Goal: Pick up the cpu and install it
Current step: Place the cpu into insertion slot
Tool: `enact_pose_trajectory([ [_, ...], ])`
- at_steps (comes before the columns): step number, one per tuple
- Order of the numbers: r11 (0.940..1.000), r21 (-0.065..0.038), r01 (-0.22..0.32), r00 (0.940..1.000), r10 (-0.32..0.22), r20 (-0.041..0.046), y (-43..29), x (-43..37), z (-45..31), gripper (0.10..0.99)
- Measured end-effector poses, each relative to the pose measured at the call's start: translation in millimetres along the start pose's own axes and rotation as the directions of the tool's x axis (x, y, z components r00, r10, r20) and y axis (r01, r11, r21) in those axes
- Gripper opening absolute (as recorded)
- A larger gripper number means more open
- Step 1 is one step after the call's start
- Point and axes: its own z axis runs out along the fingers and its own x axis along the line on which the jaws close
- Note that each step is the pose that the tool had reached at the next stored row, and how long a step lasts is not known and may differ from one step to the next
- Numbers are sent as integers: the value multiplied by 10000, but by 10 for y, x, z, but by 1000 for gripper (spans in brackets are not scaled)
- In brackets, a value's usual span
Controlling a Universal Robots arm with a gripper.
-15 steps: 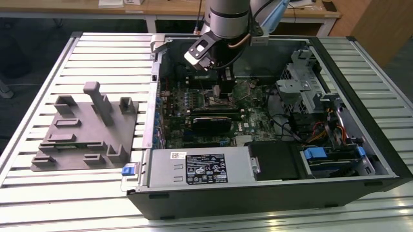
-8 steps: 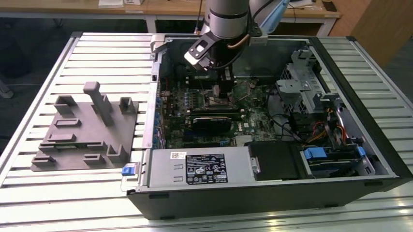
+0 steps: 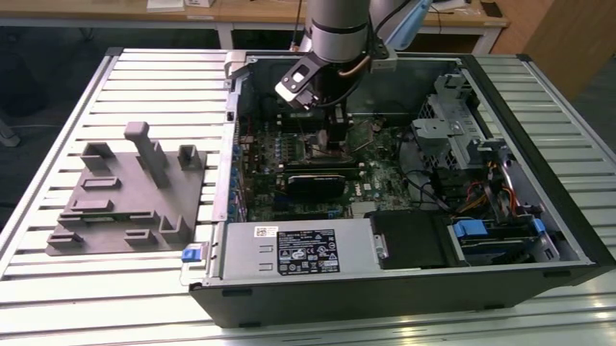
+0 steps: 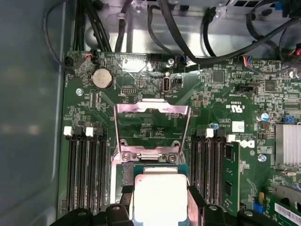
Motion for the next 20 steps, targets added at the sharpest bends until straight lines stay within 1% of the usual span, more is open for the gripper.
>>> enact_pose_trajectory([
  [4, 10000, -11, 0, 10000, 0, 4, -51, 2, 32, 537],
  [5, 10000, -12, -1, 10000, 1, 10, -55, 2, 44, 537],
  [8, 10000, -11, -66, 10000, 66, 21, -57, 3, 78, 537],
  [14, 9999, -8, -139, 9999, 139, 25, -66, 33, 106, 537],
  [20, 9994, -2, -354, 9994, 354, 37, -73, 37, 149, 537],
])
